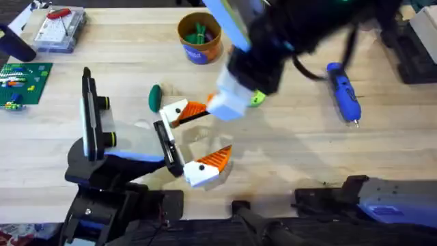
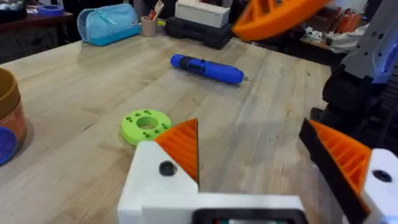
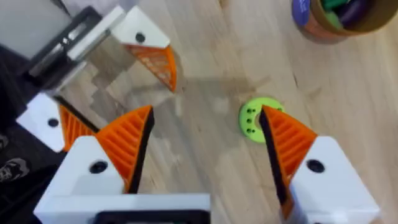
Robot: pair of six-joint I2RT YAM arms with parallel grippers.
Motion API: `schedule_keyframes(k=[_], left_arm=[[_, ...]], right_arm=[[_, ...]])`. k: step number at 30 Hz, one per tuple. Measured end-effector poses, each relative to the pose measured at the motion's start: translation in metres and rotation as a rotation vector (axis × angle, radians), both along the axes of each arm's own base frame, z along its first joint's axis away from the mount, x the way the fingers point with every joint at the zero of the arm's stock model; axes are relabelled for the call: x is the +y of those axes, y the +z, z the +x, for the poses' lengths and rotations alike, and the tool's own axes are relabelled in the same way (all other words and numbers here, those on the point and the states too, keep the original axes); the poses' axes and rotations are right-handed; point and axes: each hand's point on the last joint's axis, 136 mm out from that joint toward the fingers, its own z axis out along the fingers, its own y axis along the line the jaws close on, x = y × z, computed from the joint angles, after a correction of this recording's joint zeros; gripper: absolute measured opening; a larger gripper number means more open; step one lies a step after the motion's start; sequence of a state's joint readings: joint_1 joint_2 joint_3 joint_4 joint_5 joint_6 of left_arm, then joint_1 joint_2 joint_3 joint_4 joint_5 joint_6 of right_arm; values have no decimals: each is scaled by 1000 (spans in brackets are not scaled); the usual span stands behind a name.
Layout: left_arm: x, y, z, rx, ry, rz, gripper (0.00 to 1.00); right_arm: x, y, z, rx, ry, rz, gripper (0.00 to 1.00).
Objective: Pick up the gripper from the table and insert it into the empty holder that is missing its gripper. Then pick up a screw, insert it into the mounting hole, and use the screwdriver to tighten it. Finally, clean up the table by picking up the vegetable and placing it into the bucket.
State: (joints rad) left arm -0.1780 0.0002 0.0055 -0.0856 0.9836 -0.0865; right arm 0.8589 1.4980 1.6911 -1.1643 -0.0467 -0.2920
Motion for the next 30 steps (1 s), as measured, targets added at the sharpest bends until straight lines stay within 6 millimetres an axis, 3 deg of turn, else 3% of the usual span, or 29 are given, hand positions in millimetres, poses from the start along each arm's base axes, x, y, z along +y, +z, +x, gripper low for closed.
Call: schedule_keyframes(k=[4, 10, 30], left_arm=[[0, 0, 0, 0, 0, 0, 986], [0, 0, 0, 0, 0, 0, 986], [0, 0, 0, 0, 0, 0, 986]], right_arm=[[-22, -6, -15, 0, -8, 4, 996], [-52, -17, -23, 61, -59, -18, 996], [-46, -16, -25, 65, 7, 10, 996]])
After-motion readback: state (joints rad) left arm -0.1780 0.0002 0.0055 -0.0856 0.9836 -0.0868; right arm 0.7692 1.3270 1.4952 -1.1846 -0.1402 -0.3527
